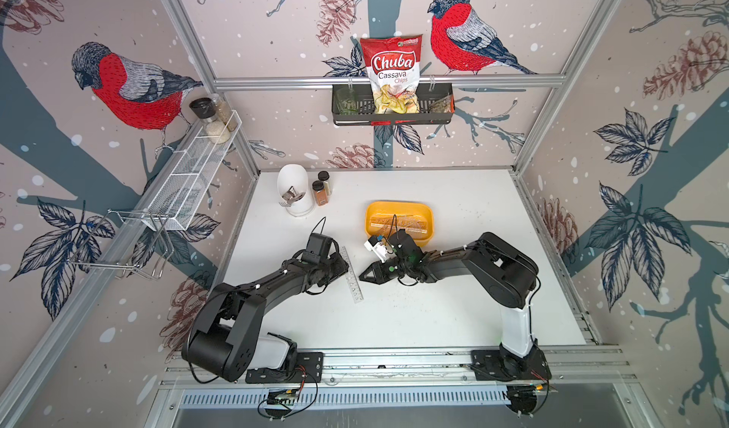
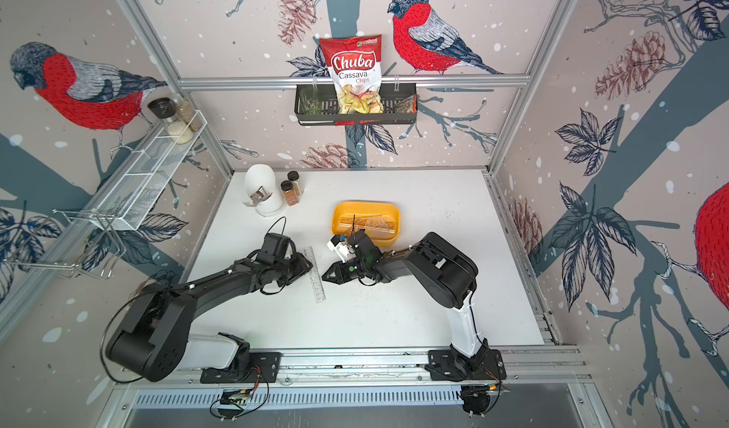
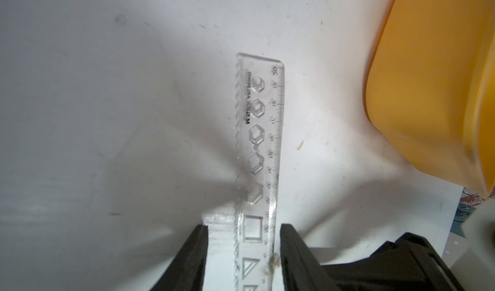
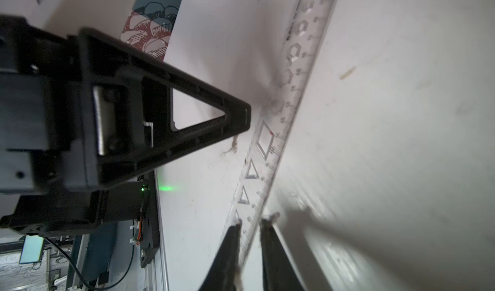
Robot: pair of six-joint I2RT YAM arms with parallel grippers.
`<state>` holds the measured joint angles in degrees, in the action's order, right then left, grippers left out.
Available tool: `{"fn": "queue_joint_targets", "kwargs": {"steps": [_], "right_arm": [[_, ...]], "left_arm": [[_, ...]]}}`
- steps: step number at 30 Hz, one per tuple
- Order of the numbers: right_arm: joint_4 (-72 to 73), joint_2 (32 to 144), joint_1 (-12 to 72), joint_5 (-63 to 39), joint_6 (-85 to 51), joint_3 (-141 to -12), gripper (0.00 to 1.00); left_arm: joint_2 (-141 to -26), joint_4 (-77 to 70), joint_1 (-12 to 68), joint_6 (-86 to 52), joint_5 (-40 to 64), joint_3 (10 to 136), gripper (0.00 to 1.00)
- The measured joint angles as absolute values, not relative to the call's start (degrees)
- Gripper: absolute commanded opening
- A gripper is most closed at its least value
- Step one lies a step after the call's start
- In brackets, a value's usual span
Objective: Put the scattered rulers into the storage box
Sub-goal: Move the ruler to the center of the board.
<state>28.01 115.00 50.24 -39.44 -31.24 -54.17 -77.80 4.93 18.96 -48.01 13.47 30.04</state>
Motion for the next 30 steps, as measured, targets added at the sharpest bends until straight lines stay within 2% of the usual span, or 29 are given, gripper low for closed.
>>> {"fn": "queue_joint_targets", "kwargs": {"steps": [14, 30], "right_arm": [[29.95, 121.40, 49.45, -39.99, -33.61, -62.11, 0.13], [25.56, 124.11, 49.76, -38.89, -33.30, -65.10, 0.12]], "left_arm": [[-78.48, -0.60, 14.02, -46.52, 25.08, 27.33, 0.54], [-79.53, -1.41, 12.84, -46.46, 26.68, 27.44, 0.51]]}}
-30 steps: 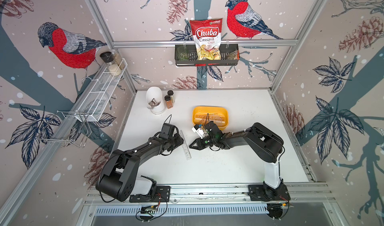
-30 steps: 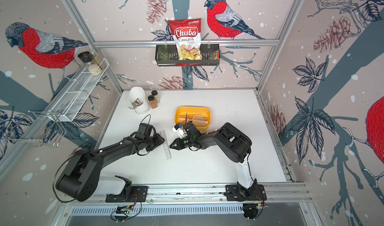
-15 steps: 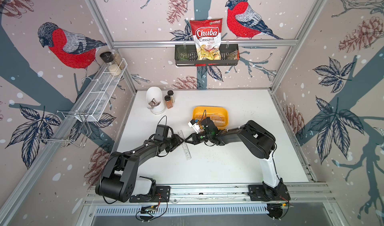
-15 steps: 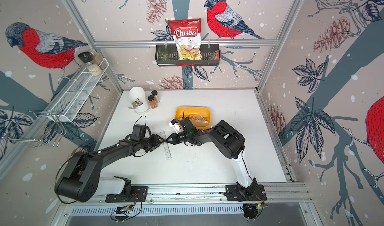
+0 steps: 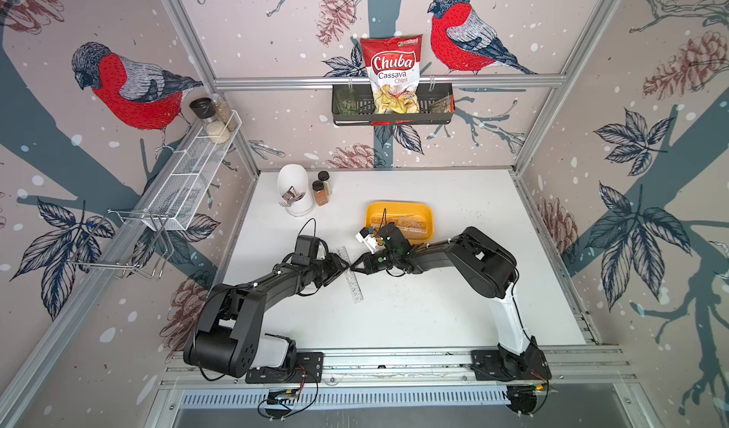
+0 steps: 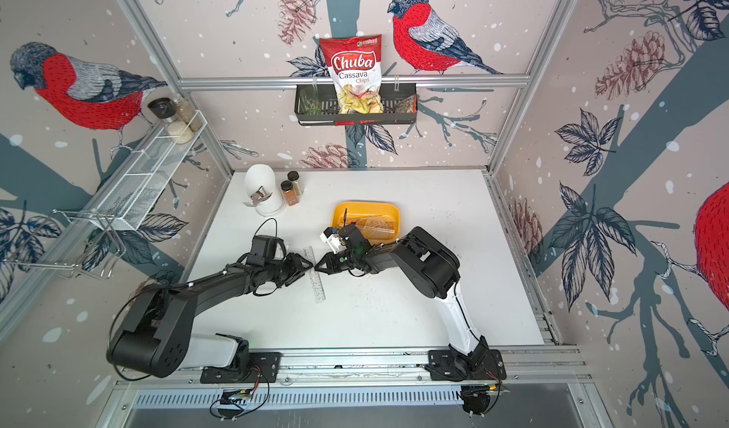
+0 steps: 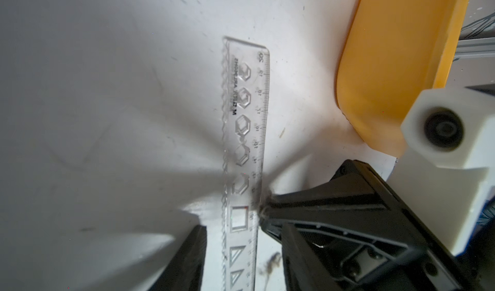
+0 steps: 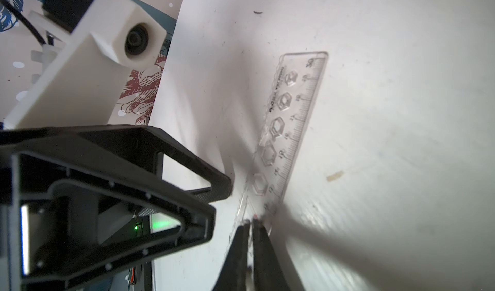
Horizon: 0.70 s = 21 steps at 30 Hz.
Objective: Put the scattered rulers into the storage box
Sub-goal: Move the ruler to the center of the board, then pick up the ruler from the center of the board.
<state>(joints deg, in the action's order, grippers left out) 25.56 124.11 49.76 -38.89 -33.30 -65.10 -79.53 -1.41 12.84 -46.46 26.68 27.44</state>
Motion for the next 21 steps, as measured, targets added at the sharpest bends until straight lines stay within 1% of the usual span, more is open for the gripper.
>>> {"fn": "queue_joint_targets", "kwargs": {"steps": [8, 14, 21], "right_arm": [[25.67, 124.88, 49.71, -39.18, -33.10, -65.54, 0.12], [26.24, 125.23, 49.47, -39.62, -32.97, -65.56, 0.12], [26.89, 125.73, 49.34, -40.05, -32.99, -65.73, 0.12]], "left_arm": [[-81.32, -3.51, 12.56, -46.30, 27.40, 27.40, 0.50], [-83.68, -6.83, 12.53, -46.35, 28.42, 27.35, 0.42], [-85.30, -9.82, 12.56, -46.61, 29.15, 27.05, 0.36]]}}
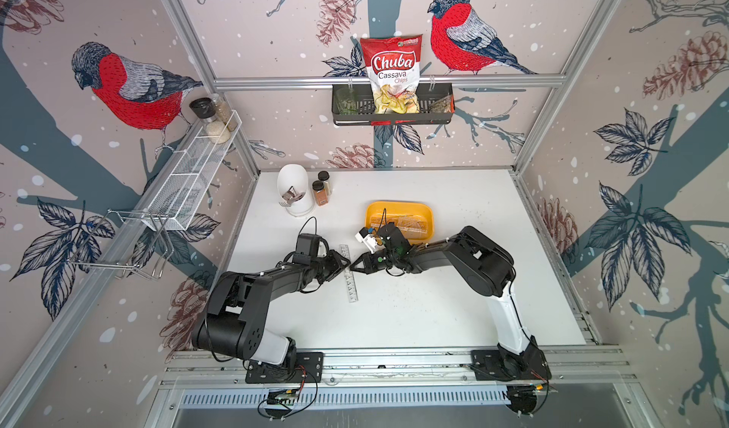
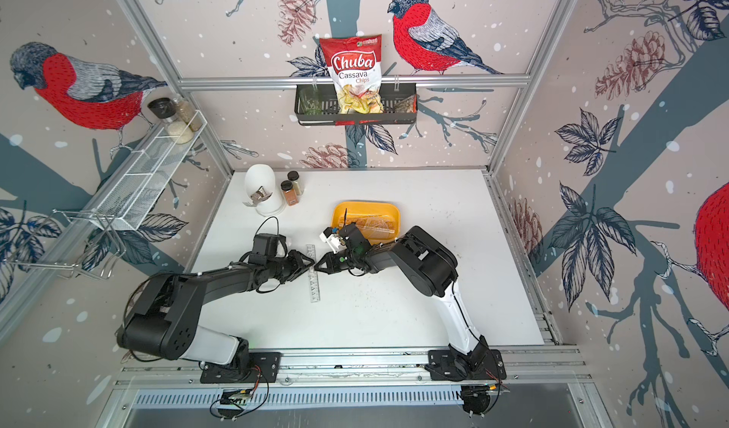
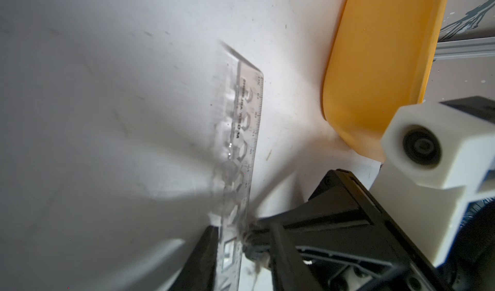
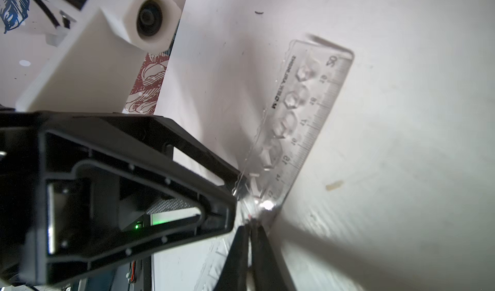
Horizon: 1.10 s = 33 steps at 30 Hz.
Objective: Put the scattered rulers into the storage box
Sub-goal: Pick up the ruler from the center of the board.
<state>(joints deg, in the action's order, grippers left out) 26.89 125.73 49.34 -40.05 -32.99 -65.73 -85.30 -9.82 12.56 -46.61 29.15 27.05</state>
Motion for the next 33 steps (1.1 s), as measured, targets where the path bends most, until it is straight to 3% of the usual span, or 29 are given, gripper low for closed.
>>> {"fn": "queue_joint_targets", "kwargs": {"steps": [7, 19, 23, 33], "right_arm": [[27.03, 126.45, 49.23, -40.84, -33.04, -66.61, 0.11], [25.71, 124.38, 48.42, -40.36, -32.95, -64.75, 0.13], [23.94, 120.55, 47.51, -40.23, -32.88, -63.55, 0.15], [19.44, 103.35, 39.00, -39.44, -24.64, -56.95, 0.42]], "left_arm": [[-86.28, -11.77, 13.45, -47.66, 28.60, 26.96, 0.29], [-87.64, -12.08, 14.61, -46.81, 26.87, 28.08, 0.01], [-86.48, -8.47, 14.74, -46.00, 26.76, 28.93, 0.00], [-78.63, 8.69, 15.33, -37.69, 31.90, 37.95, 0.00]]}}
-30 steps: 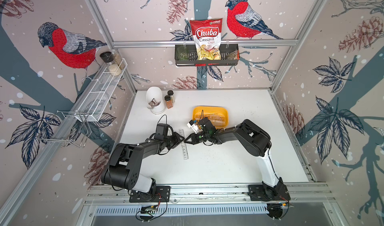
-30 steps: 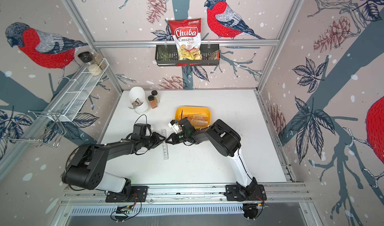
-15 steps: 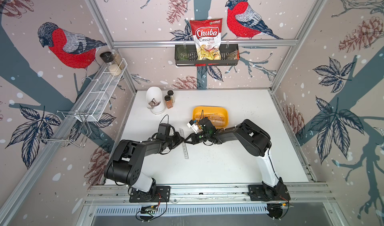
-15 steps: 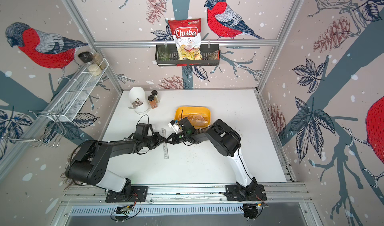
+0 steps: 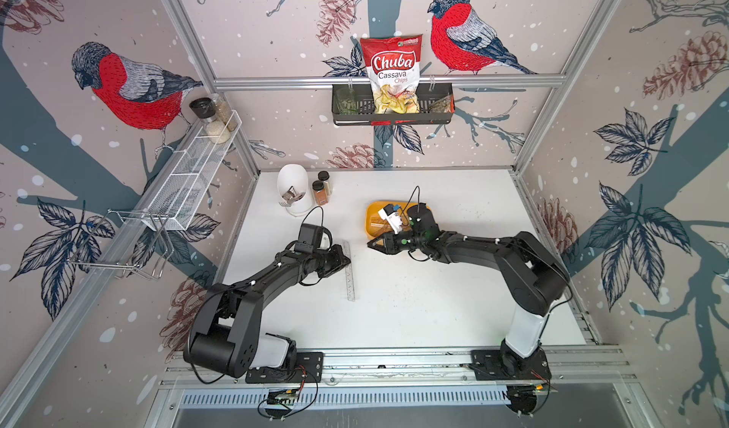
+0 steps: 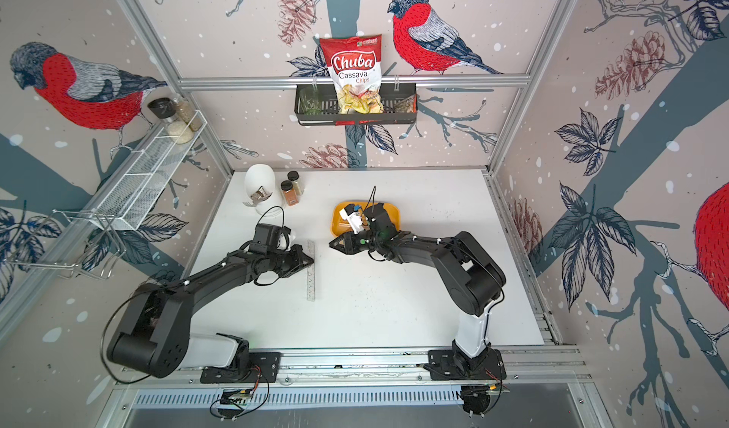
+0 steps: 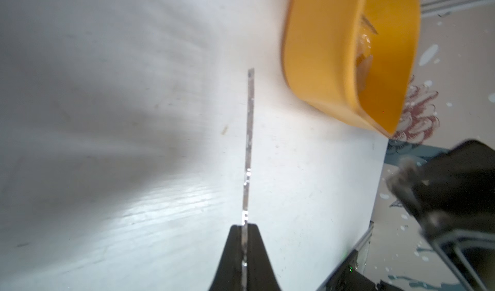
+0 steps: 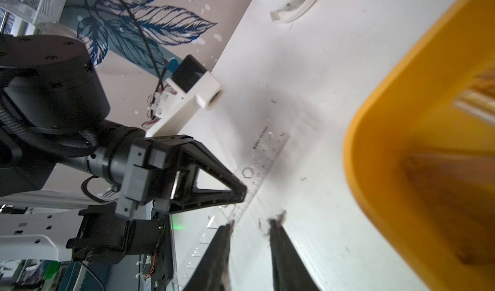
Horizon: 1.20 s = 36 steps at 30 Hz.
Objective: Put the scattered rulers into the storage box
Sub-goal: Pick up the ruler from the center of the board.
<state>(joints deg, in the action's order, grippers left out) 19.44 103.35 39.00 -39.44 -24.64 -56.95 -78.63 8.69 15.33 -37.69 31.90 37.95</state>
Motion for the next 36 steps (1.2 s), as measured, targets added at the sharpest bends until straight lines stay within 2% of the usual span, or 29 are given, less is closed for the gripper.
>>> {"fn": "queue_joint_targets", "kwargs": {"steps": [8, 14, 21, 27, 36], "right_arm": [[16.16, 97.06, 34.46, -44.58, -19.79, -54.61, 0.60], [15.77, 96.79, 32.21, -51.94, -19.49, -54.76, 0.64], [13.21, 96.27, 30.35, -55.94, -18.22, -54.19, 0.67], [12.86, 97.12, 32.34, -60.53, -17.76, -54.19, 0.62], [17.02, 97.89, 33.71, -65.54, -19.92, -53.12, 0.42]], "left_arm": [[-80.55, 12.34, 20.69, -29.54, 43.68, 44.10, 0.00], [-80.99, 11.75, 22.04, -26.98, 51.13, 44.42, 0.00], [-79.00, 9.39, 22.90, -26.59, 55.53, 42.98, 0.00], [-77.91, 7.84, 23.03, -26.61, 57.25, 42.46, 0.00], [-77.82, 6.17, 23.03, -26.65, 58.78, 41.78, 0.00]]}}
